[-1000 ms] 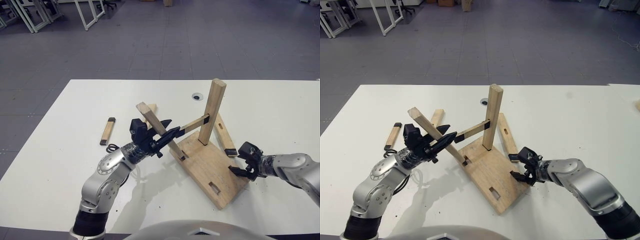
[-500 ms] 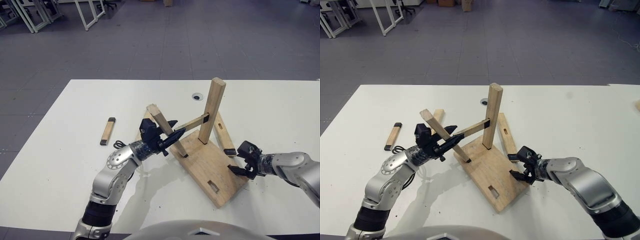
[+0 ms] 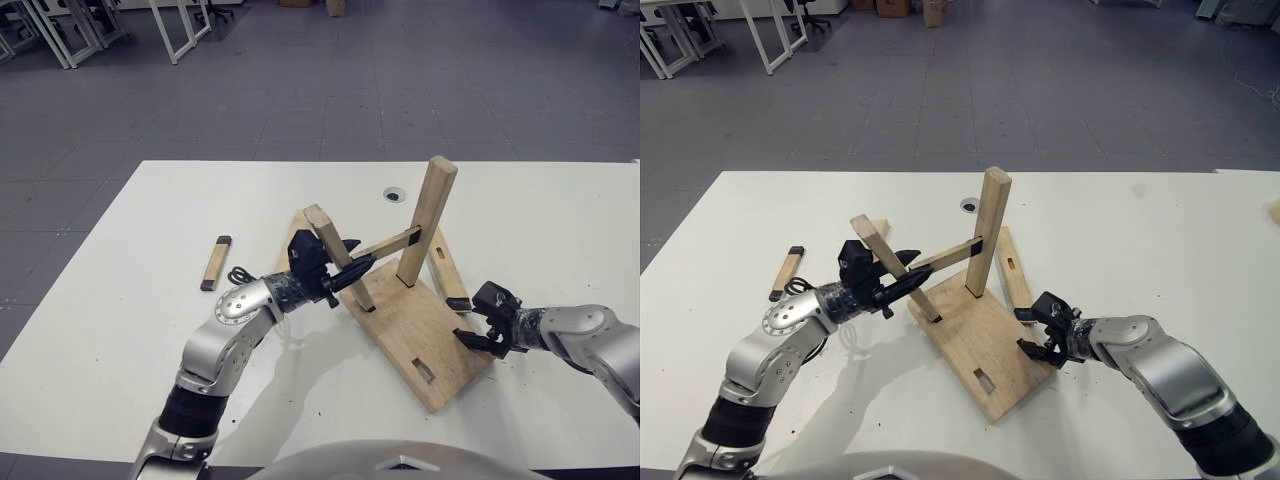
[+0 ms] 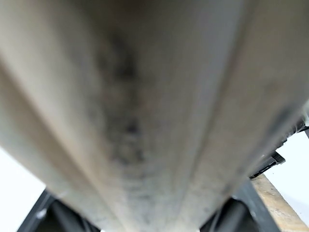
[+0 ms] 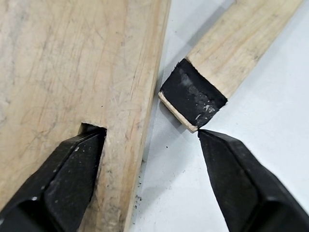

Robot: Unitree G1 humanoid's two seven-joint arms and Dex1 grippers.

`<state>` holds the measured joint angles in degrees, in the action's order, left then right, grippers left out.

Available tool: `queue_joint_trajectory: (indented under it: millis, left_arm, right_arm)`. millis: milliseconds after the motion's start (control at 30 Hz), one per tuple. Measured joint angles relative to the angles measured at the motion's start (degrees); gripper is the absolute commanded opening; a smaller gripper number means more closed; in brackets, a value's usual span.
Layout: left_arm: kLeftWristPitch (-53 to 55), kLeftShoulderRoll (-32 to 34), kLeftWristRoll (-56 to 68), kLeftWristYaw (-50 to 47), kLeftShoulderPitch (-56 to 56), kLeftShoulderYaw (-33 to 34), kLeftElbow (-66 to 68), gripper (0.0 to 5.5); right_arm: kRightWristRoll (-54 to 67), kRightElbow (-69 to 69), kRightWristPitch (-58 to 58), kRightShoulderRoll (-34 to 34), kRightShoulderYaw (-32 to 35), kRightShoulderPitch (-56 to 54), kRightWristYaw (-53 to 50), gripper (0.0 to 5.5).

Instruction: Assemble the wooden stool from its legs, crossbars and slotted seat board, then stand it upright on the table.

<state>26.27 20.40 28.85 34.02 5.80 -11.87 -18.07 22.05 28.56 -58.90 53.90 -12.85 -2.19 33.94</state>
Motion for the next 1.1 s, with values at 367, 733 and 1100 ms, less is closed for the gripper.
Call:
queue_joint_trajectory:
  millis: [367, 733, 1100]
  left_arm:
    - [0.3, 1.1, 0.0, -0.8, 1.9, -1.4, 1.9, 2.03]
    - [-1.6, 1.9, 0.0, -0.8, 1.6, -2.2, 2.2, 2.03]
    - [-2.7, 2.6, 0.0, 0.6, 3.4, -2.8, 4.4, 2.03]
  right_arm:
    - [2.2, 1.0, -1.9, -1.6, 2.6, 0.0, 1.6, 3.54]
    - [18.9, 3.5, -13.7, -4.2, 20.2, -4.0, 6.4, 2.23]
    - [16.2, 5.4, -9.3, -42.6, 13.1, -21.6, -24.6, 0.94]
